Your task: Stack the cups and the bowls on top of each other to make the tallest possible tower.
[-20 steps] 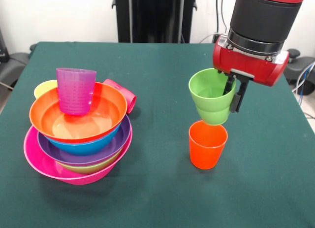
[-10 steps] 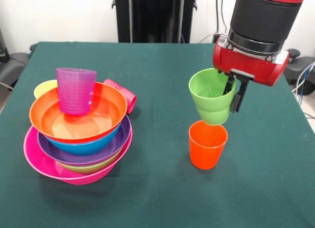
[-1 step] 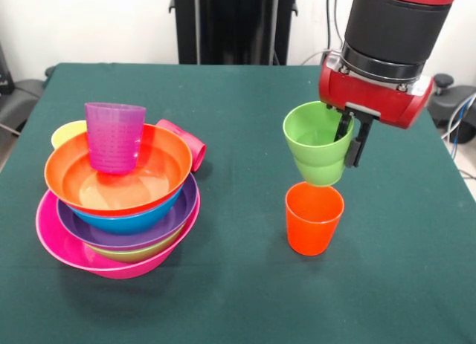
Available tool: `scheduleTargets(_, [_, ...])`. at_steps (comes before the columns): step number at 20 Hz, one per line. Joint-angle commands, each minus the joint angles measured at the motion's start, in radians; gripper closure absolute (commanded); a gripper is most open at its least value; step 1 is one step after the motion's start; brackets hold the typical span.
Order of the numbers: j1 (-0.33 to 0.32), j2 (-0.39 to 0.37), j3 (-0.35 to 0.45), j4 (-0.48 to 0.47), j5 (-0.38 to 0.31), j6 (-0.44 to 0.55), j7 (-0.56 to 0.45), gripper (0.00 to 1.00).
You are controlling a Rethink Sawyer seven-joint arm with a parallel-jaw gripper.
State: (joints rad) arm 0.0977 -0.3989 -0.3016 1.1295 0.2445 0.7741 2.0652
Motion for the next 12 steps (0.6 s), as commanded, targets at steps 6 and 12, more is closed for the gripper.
scheduleTargets(6, [-0.015,0.018,0.096,0.093,0.006,-0.032,0.129,1.00])
scheduleTargets(12, [-0.016,0.030,0.087,0.088,-0.003,-0.040,0.129,1.00])
